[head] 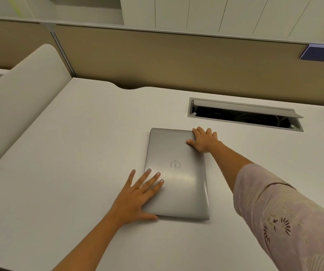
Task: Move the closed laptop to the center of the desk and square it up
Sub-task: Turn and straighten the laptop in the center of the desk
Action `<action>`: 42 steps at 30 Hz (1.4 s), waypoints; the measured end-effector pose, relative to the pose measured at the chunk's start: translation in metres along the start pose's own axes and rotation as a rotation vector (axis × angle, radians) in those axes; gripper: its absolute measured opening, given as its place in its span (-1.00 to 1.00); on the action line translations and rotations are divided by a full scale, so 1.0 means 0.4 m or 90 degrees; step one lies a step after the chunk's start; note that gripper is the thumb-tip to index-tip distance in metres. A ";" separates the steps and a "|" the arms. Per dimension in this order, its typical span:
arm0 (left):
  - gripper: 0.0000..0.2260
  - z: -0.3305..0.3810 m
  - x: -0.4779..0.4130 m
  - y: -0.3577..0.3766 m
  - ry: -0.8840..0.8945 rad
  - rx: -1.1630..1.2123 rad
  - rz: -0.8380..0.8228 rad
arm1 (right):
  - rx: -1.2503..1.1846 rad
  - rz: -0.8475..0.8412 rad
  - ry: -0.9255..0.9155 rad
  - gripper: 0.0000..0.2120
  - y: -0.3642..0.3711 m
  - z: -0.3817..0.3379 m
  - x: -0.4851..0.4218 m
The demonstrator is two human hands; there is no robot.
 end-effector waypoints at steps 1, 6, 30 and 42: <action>-0.10 -0.013 -0.001 -0.004 -0.005 -0.014 -0.005 | -0.007 0.019 0.020 -0.35 0.007 0.007 0.005; 0.03 -0.095 -0.025 -0.051 -0.086 -0.052 -0.039 | -0.031 0.074 0.124 -0.35 0.056 0.074 0.052; -0.28 -0.051 -0.199 -0.116 -0.141 -0.133 -0.197 | -0.173 0.279 0.213 -0.45 0.218 0.204 0.394; -0.13 0.209 -0.132 0.034 -0.166 0.126 -0.164 | -0.152 0.049 -0.177 0.07 0.198 0.153 0.330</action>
Point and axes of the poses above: each hand's wrist, its own x-axis away from the middle knuckle, its own y-axis out of the palm, z = x × y, the point moved 1 cm from there along -x, towards the middle knuckle, and after that the axes turned 6 degrees about x, right-handed, at the moved point
